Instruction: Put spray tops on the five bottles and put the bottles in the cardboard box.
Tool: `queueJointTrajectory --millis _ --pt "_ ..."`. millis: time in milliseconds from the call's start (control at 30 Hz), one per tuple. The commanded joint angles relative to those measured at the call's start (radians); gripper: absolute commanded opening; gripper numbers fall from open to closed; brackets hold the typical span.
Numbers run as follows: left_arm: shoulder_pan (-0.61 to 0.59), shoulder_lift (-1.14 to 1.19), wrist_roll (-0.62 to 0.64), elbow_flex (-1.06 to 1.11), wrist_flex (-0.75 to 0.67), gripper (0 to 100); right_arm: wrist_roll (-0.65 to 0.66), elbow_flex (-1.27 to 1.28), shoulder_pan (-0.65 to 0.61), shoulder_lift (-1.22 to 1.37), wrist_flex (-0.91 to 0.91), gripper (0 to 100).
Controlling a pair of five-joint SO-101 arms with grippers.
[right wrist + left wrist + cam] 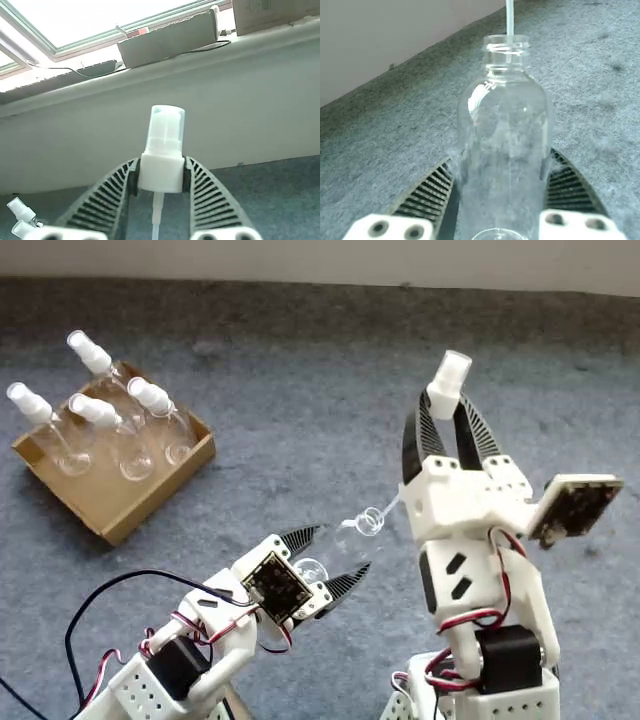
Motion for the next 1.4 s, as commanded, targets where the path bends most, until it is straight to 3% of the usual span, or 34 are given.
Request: queueJointTrajectory --millis 0,533,1033,1233,1367 --pt "0.018 -0.016 -0.003 0.010 0.002 7 -0.006 -0.010 0.016 -0.041 -0.030 4.8" --pt "0.018 -0.016 -0.003 0.019 0.002 7 -0.011 -0.136 0.013 -0.044 -0.025 4.8" --pt "0.018 -0.016 -0.003 0.018 0.002 7 -0.012 0.059 0.010 -0.045 -0.028 4.8" --pt "0.016 -0.016 -0.003 0.016 0.002 7 -0.012 0.081 -0.101 -0.045 -0.021 4.8" --pt "0.012 -0.016 -0.003 0.015 0.002 7 -0.006 0.073 -0.120 -0.045 0.102 4.8"
